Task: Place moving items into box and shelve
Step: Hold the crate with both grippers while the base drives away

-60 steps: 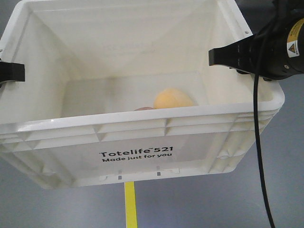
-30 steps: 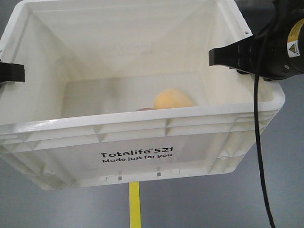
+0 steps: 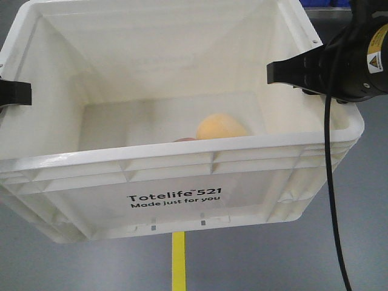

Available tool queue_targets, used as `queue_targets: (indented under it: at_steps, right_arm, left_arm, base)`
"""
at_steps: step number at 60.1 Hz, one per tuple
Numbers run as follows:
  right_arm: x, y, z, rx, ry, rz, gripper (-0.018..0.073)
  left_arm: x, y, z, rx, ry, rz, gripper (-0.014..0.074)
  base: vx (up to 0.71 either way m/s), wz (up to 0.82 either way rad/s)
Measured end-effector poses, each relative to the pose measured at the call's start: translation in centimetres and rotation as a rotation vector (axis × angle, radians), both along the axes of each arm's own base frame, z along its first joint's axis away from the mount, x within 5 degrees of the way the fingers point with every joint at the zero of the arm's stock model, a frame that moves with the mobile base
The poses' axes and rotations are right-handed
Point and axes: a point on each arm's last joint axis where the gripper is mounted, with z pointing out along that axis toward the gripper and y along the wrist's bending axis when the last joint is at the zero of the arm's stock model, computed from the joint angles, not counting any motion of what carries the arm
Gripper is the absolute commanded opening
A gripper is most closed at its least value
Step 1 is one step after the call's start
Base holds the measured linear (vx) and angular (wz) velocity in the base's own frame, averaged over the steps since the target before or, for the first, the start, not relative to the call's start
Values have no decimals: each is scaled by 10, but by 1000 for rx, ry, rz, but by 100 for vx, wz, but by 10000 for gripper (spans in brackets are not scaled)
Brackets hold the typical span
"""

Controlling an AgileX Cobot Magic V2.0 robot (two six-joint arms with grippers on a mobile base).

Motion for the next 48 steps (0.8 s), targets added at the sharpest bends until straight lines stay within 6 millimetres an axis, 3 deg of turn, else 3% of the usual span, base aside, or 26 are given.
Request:
queue_targets:
  at_steps: [48]
  right_arm:
    - [0, 0, 0, 1, 0, 0, 71]
  left_arm:
    - [0, 0, 0, 0, 0, -1, 104]
  base:
    - [35, 5]
